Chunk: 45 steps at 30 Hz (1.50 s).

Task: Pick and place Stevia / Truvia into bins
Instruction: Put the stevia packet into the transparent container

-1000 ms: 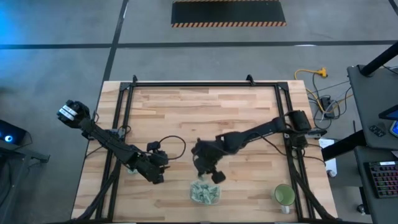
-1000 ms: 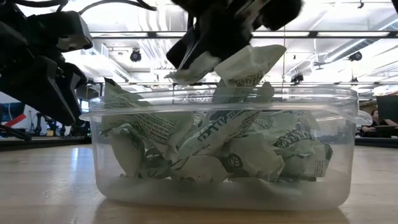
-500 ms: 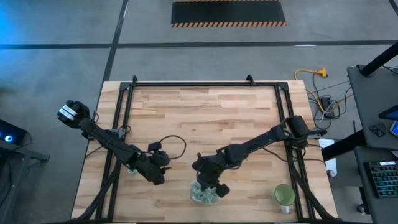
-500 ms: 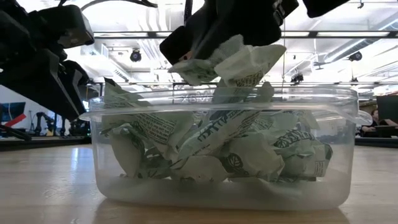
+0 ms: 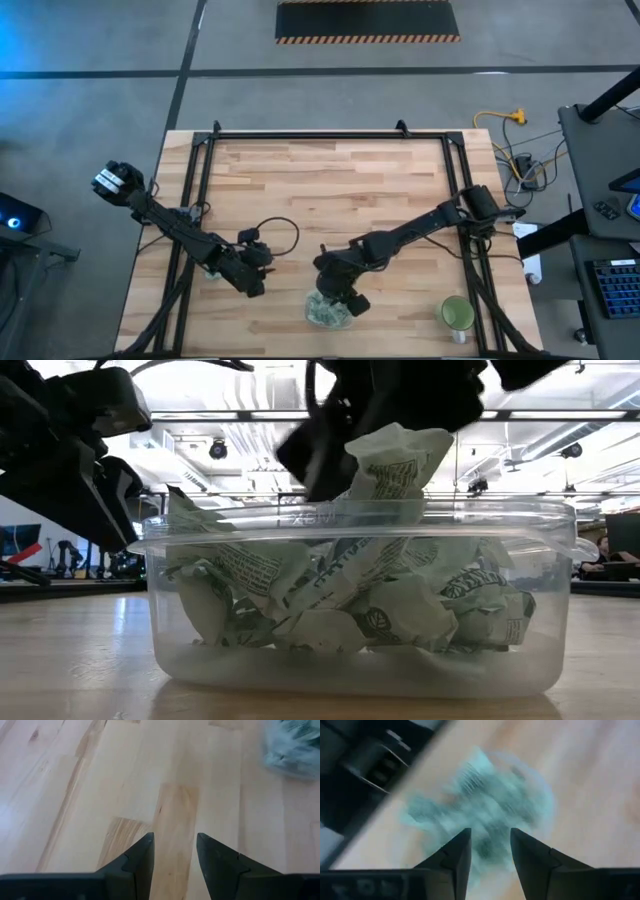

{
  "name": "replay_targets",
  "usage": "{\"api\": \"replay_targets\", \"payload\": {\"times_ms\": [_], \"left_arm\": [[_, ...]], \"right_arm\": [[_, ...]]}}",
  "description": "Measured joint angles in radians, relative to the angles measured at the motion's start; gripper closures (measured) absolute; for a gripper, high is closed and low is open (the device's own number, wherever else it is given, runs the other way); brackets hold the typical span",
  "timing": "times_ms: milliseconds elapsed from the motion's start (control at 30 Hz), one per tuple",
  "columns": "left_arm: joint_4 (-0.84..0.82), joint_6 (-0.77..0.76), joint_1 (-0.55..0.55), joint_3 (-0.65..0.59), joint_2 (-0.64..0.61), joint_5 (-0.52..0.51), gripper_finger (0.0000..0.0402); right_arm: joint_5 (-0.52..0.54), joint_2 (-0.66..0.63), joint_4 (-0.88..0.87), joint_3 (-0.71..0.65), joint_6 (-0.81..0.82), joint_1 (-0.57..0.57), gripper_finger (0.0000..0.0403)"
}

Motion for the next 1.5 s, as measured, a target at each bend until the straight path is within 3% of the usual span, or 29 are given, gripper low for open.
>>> {"api": "replay_targets", "payload": {"times_ms": [167,333,633,967,1500], "left_arm": [[-0.18,-0.141,0.0,0.038,-0.001,0.012,0.027],[-0.374,-0.334,-0.001,0.059,-0.001,0.093,0.027],[-0.503,-0.497,-0.002,0.061,-0.001,0.316,0.027],[-0.723,-0.69,-0.002,0.066,-0.001,0.396,0.027],[-0.615,-0.63,-0.002,0.064,0.055,0.409,0.027]], "right_arm": [[0.225,-0.042,-0.181,0.0,0.048,-0.002,0.0271],[0.318,-0.077,-0.261,-0.001,0.066,-0.002,0.0271],[0.344,-0.112,-0.284,-0.009,0.043,-0.003,0.0285],[0.344,-0.112,-0.276,-0.081,0.048,-0.004,0.0313],[0.344,-0.112,-0.224,-0.11,0.039,-0.009,0.0335]]}}
